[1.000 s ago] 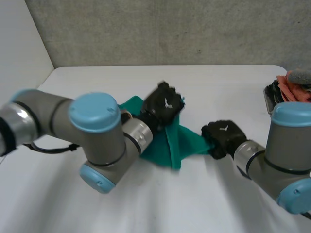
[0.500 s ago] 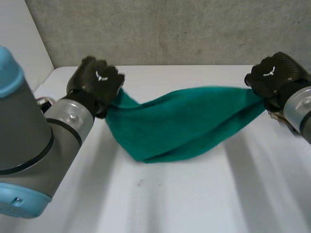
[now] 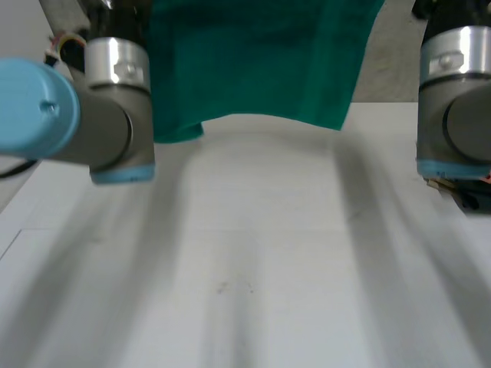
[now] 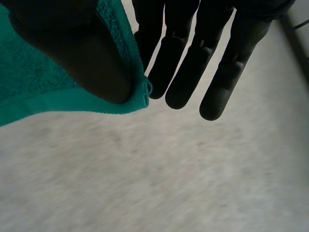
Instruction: Fold the laundry.
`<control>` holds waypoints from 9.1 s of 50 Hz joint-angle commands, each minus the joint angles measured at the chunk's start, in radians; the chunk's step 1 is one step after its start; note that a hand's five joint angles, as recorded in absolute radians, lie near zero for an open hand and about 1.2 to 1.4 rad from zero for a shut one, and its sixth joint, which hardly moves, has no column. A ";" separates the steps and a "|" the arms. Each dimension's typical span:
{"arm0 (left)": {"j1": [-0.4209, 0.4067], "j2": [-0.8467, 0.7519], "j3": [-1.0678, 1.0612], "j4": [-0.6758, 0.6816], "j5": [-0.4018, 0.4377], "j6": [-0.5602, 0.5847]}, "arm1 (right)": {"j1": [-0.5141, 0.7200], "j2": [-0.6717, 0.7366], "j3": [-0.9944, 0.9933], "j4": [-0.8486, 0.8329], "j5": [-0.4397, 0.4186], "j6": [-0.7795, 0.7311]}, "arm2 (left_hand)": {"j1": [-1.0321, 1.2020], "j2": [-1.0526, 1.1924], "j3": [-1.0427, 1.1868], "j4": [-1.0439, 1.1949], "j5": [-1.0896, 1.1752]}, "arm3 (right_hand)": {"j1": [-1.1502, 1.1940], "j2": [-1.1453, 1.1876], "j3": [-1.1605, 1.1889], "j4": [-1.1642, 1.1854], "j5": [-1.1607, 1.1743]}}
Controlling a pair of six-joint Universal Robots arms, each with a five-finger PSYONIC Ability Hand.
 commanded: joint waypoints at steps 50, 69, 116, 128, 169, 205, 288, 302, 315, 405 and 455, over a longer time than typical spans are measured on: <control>0.206 0.290 -0.568 -0.660 0.409 -0.104 | -0.233 0.050 0.337 0.827 -0.243 0.161 | -0.857 -0.937 -0.935 -0.937 -0.880 | 0.272 0.217 0.198 0.191 0.235; 0.361 -0.038 -0.442 -0.622 0.603 -0.085 | -0.225 0.061 0.365 0.800 -0.246 0.163 | -0.449 -0.528 -0.526 -0.529 -0.472 | 0.272 0.217 0.198 0.191 0.235; 0.268 0.029 -0.327 -0.728 0.407 -0.089 | -0.219 -0.006 0.366 0.831 -0.200 0.129 | 0.276 0.196 0.198 0.196 0.253 | 0.272 0.217 0.198 0.191 0.235; 0.283 0.491 -0.568 -0.959 0.391 -0.032 | -0.211 -0.298 0.343 1.076 -0.101 -0.202 | 0.276 0.196 0.198 0.196 0.253 | 0.272 0.217 0.198 0.191 0.235; 0.217 0.112 -0.069 -0.143 0.130 -0.006 | -0.055 0.015 -0.042 0.038 -0.013 -0.146 | 0.276 0.196 0.198 0.196 0.253 | 0.272 0.217 0.198 0.191 0.235; 0.177 0.258 -0.746 -0.445 0.135 -0.069 | -0.259 0.083 0.231 1.116 -0.207 0.050 | 0.276 0.196 0.198 0.196 0.253 | 0.272 0.217 0.198 0.191 0.235; 0.177 0.135 -0.699 -0.306 0.086 0.008 | -0.196 0.145 0.221 1.015 -0.219 -0.041 | 0.276 0.196 0.198 0.196 0.253 | 0.272 0.217 0.198 0.191 0.235; 0.187 0.341 -0.813 -0.975 0.095 0.079 | -0.332 -0.115 0.400 1.305 -0.153 -0.402 | 0.276 0.196 0.198 0.196 0.253 | 0.272 0.217 0.198 0.191 0.235; 0.177 0.073 -0.511 -0.625 0.087 0.073 | -0.167 0.133 0.183 0.849 -0.104 -0.188 | 0.276 0.196 0.198 0.196 0.253 | 0.272 0.217 0.198 0.191 0.235; 0.188 0.204 -0.649 -0.243 0.005 0.022 | -0.227 0.136 0.192 0.563 0.087 -0.235 | -0.945 -1.025 -1.023 -1.025 -0.968 | 0.272 0.217 0.198 0.191 0.235; -0.033 0.157 -0.508 -0.297 0.003 -0.039 | 0.056 0.219 0.264 0.756 -0.236 0.319 | -0.945 -1.025 -1.023 -1.025 -0.968 | -0.238 -0.293 -0.311 -0.318 -0.274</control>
